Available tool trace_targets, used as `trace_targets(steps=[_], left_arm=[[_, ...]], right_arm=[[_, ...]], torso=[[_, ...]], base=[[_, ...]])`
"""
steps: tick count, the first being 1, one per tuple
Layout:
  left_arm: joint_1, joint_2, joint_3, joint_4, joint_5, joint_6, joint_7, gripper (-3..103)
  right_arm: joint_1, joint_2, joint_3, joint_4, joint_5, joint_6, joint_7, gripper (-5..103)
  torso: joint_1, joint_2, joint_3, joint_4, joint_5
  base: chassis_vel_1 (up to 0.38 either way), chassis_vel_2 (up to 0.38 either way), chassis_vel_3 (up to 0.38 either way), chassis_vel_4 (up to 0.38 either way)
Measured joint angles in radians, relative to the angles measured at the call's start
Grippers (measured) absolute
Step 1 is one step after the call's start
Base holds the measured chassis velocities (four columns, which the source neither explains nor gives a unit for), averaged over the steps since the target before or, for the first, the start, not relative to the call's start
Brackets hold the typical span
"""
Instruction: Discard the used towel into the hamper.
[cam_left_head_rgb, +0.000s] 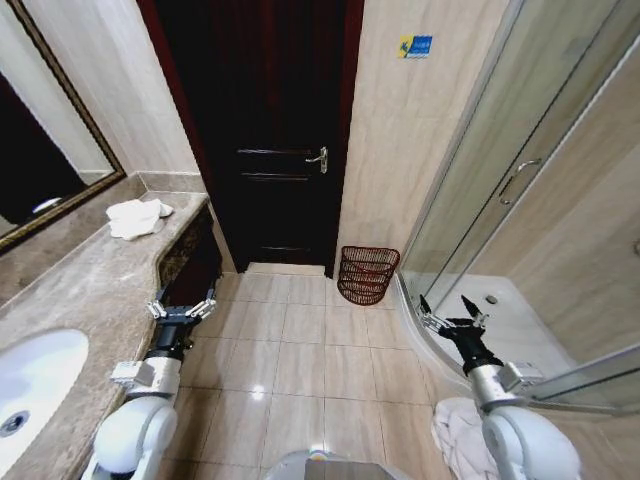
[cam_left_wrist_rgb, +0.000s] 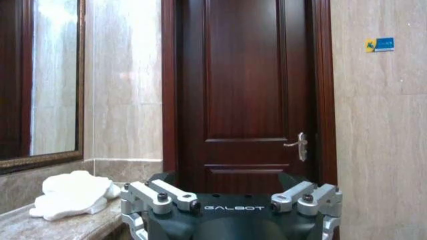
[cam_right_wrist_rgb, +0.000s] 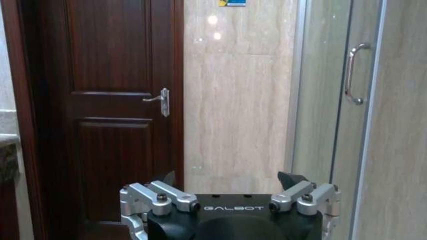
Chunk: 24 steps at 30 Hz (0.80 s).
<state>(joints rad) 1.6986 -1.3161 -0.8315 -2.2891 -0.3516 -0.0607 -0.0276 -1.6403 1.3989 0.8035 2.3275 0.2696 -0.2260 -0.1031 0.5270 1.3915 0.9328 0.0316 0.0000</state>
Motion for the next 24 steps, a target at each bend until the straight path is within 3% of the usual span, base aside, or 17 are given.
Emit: trace_targets(steps=[24], left_arm=[[0.013,-0.008,-0.006,-0.006,0.003,-0.018,0.013,100]], right_arm=[[-0.004,0.001,-0.003,-0.020,0.013,0.012,0.023,100]], torso=[[0.000,0.000,0.000,0.0000,0.0000]], base=[[0.000,0.000,0.000,0.000]])
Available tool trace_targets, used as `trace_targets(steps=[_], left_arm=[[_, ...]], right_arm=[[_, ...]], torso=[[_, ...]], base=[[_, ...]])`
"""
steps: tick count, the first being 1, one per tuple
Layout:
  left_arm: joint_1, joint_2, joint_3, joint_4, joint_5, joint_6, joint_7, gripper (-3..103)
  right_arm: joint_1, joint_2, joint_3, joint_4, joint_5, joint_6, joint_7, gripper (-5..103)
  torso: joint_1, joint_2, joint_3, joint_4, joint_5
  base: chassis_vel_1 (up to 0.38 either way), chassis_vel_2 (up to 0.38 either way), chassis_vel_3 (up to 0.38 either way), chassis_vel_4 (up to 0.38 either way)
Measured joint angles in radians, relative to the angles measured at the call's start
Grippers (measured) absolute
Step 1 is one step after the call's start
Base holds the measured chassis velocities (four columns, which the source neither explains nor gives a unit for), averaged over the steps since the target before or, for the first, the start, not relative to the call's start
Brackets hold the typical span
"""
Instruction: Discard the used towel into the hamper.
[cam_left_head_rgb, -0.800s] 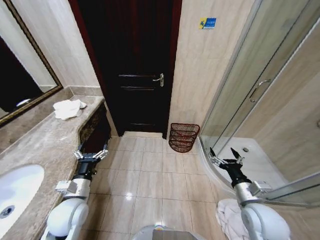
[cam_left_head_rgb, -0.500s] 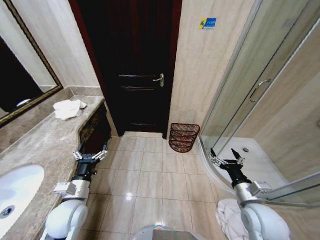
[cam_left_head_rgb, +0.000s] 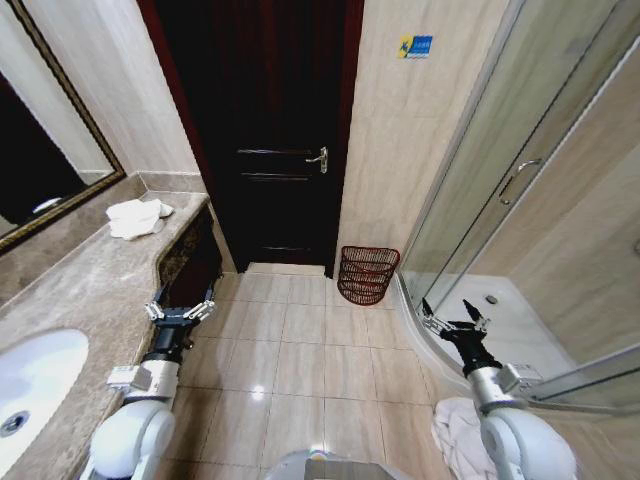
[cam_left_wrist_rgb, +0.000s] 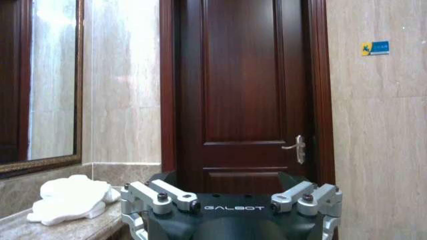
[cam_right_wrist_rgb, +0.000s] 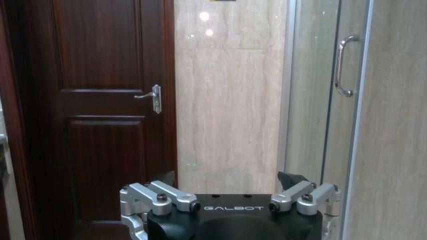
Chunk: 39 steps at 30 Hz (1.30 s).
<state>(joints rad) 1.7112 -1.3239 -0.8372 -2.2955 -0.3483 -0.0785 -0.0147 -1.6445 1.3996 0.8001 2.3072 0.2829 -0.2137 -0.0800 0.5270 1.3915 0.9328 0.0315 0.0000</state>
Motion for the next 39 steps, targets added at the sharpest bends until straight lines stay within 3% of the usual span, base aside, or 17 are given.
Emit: trace_targets(steps=[39], left_arm=[[0.014,-0.017,-0.005,0.015,-0.001,-0.030,0.013,100]], right_arm=[[-0.020,0.007,-0.039,-0.014,-0.027,0.051,-0.019,100]], torso=[[0.000,0.000,0.000,0.0001,0.0000]], base=[[-0.059,0.063,0.063,-0.057]])
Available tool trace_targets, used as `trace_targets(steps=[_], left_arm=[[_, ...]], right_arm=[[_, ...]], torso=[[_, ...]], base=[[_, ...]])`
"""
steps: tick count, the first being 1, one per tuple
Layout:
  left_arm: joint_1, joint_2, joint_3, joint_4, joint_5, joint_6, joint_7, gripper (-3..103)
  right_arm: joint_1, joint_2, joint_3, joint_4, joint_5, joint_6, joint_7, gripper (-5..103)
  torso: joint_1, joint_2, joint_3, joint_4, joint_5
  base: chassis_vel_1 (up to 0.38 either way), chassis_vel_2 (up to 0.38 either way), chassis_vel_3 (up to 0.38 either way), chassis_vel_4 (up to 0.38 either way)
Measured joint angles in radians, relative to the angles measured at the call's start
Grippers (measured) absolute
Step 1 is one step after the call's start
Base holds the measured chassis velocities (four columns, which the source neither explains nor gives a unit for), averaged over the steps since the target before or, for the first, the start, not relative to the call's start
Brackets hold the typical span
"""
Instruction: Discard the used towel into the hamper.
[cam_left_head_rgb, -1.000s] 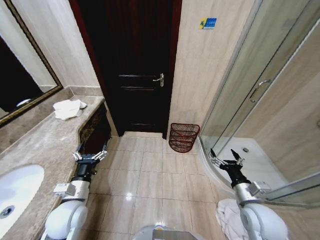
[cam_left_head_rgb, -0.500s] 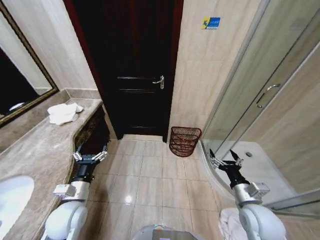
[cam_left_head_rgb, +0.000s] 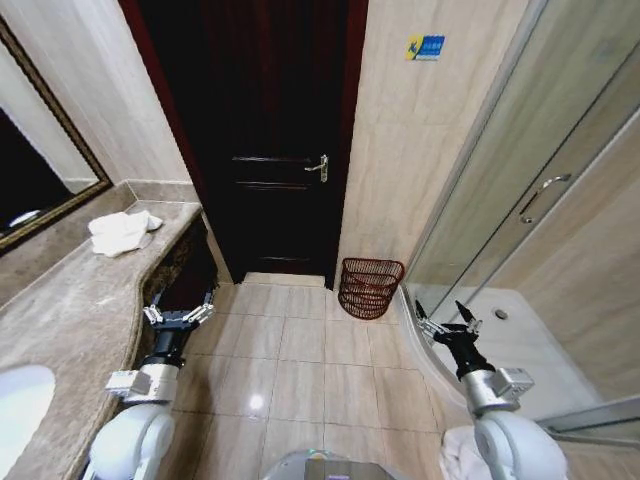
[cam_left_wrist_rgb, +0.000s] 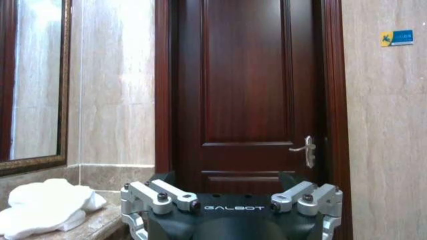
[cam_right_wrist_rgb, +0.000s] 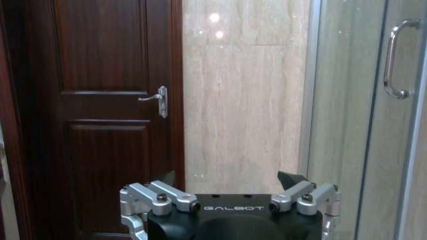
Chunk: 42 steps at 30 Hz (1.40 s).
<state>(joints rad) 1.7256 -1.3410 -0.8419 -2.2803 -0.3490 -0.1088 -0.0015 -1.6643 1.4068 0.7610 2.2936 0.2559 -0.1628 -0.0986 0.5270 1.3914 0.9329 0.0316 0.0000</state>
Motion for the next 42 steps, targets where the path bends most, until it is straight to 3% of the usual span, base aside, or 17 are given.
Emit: trace_targets(steps=[42], left_arm=[[0.006,-0.017,-0.002,0.009,0.005,0.000,0.000,100]], right_arm=[[0.015,0.003,-0.013,-0.027,-0.010,0.009,-0.016,100]], torso=[[0.000,0.000,0.000,-0.0001,0.0000]], base=[[-0.045,0.056,0.054,-0.041]])
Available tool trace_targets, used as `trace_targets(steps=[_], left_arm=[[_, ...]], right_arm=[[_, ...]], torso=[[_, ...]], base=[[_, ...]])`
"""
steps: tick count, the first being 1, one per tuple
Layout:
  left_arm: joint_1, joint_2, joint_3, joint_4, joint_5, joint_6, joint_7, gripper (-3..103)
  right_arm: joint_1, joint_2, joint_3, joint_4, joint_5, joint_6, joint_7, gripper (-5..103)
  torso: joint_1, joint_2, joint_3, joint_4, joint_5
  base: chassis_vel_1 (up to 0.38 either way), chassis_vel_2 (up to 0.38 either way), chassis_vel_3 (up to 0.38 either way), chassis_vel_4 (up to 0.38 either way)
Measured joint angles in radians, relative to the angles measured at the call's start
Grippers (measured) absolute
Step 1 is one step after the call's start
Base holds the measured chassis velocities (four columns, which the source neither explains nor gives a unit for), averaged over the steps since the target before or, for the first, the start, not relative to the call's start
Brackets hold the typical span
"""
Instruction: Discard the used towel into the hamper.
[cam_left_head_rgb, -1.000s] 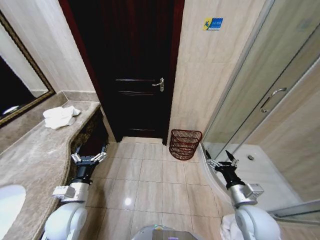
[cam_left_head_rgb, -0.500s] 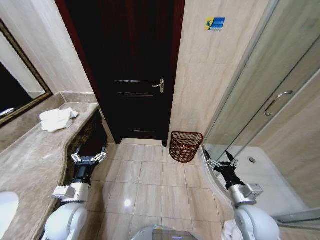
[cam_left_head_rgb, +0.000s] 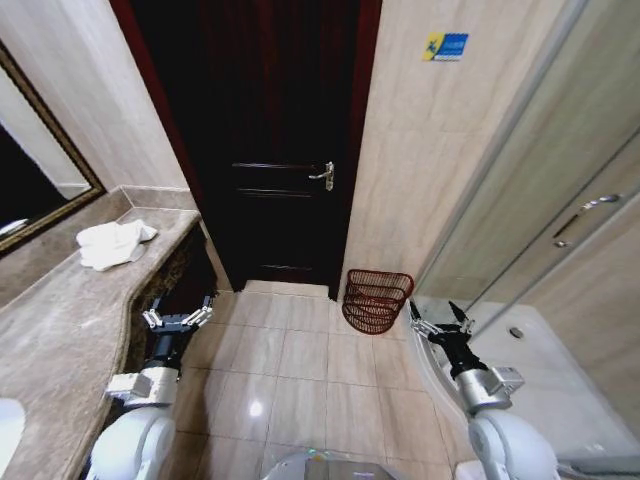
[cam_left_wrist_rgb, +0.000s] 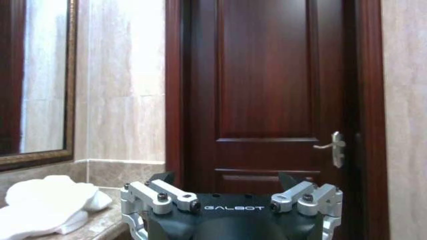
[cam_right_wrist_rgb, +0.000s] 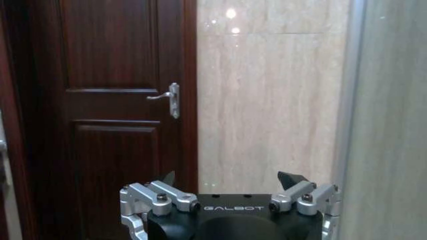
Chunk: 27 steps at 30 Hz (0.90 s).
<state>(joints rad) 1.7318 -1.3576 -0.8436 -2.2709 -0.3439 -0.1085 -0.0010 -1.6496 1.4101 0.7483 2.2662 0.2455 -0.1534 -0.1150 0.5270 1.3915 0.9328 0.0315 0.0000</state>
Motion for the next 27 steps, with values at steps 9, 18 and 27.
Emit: trace_targets(steps=[9,18,27], left_arm=[[0.001,-0.002,-0.003,0.015,0.021,-0.019,0.001,100],[0.007,-0.004,-0.007,0.019,0.029,-0.028,0.002,100],[0.011,-0.009,-0.010,0.024,0.027,-0.033,0.002,100]], right_arm=[[0.000,0.000,-0.002,-0.005,0.000,0.003,-0.001,100],[0.006,0.000,-0.014,-0.010,-0.009,0.003,-0.005,100],[0.030,-0.002,-0.044,-0.014,-0.027,-0.008,-0.001,100]], torso=[[0.000,0.000,0.000,0.0001,0.0000],[0.000,0.000,0.000,0.0001,-0.0001],[0.000,0.000,0.000,-0.0001,0.0000]], base=[[-0.014,0.142,0.141,-0.013],[0.013,0.152,0.146,0.005],[-0.007,0.139,0.144,-0.005]])
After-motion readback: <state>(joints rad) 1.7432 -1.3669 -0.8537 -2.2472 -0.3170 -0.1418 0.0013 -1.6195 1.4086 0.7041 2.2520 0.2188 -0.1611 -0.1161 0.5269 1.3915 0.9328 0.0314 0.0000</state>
